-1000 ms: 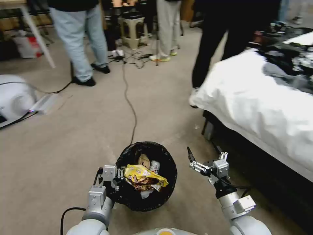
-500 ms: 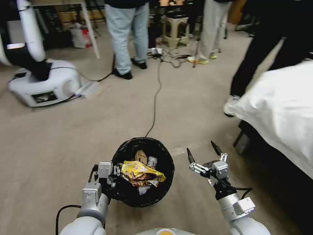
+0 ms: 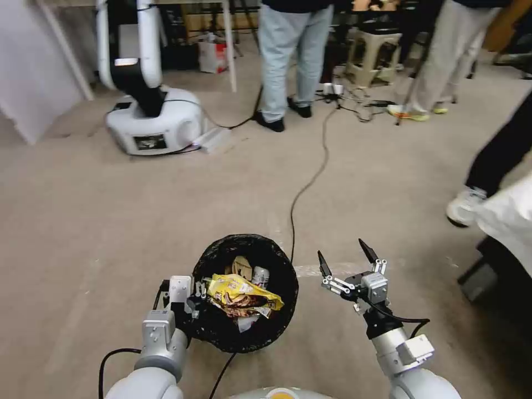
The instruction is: Pick up the trash bin, then pick up the garbage from the floor and place it into the trash bin.
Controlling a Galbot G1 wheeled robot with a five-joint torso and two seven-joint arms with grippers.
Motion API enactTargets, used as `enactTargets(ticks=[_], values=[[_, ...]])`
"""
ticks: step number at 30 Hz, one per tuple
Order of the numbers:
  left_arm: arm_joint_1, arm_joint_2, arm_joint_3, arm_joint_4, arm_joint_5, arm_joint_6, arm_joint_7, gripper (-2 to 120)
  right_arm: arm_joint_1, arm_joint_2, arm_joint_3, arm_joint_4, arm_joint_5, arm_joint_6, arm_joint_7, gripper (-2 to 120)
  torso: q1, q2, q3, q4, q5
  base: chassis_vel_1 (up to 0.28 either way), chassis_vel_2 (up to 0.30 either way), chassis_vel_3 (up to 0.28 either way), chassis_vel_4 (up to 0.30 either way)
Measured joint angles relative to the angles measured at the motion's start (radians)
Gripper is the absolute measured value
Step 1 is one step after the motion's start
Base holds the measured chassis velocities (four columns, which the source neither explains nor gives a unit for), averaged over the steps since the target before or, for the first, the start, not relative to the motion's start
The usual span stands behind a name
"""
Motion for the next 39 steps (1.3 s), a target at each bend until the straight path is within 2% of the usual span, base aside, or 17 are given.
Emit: enactTargets(ticks=[4,15,26,34,39], values=[[0.0,0.001,0.003,0.001,0.0,-0.004,0.0,1,-0.001,0.002,0.0,-0.001,-0.002,0.0,0.0,100,0.0,0.0,0.0,-0.0008,0.0,0.0,0.0,0.0,0.0],[-0.019,0.001,-0.025,-0.002,-0.032,0.006,-0.016,1,-0.005,0.003,0.001,-0.002,-0.004,0.002,0.0,100,0.0,0.0,0.0,-0.0005,-0.0001,0.0,0.0,0.0,0.0],[-0.103,-0.001,-0.146,0.007,-0.218,0.112,-0.102,1,-0.009,0.004,0.007,-0.001,-0.005,0.007,-0.001,100,0.0,0.0,0.0,-0.0005,-0.0001,0.0,0.0,0.0,0.0],[-0.165,0.001,-0.214,0.09,-0.399,0.186,-0.203,1,-0.013,0.011,0.007,-0.005,-0.009,0.011,-0.001,100,0.0,0.0,0.0,-0.0004,-0.0001,0.0,0.0,0.0,0.0],[-0.184,0.003,-0.23,0.145,-0.458,0.218,-0.252,1,-0.013,0.012,0.007,-0.005,-0.01,0.012,-0.001,100,0.0,0.0,0.0,-0.0004,-0.0002,0.0,0.0,0.0,0.0]])
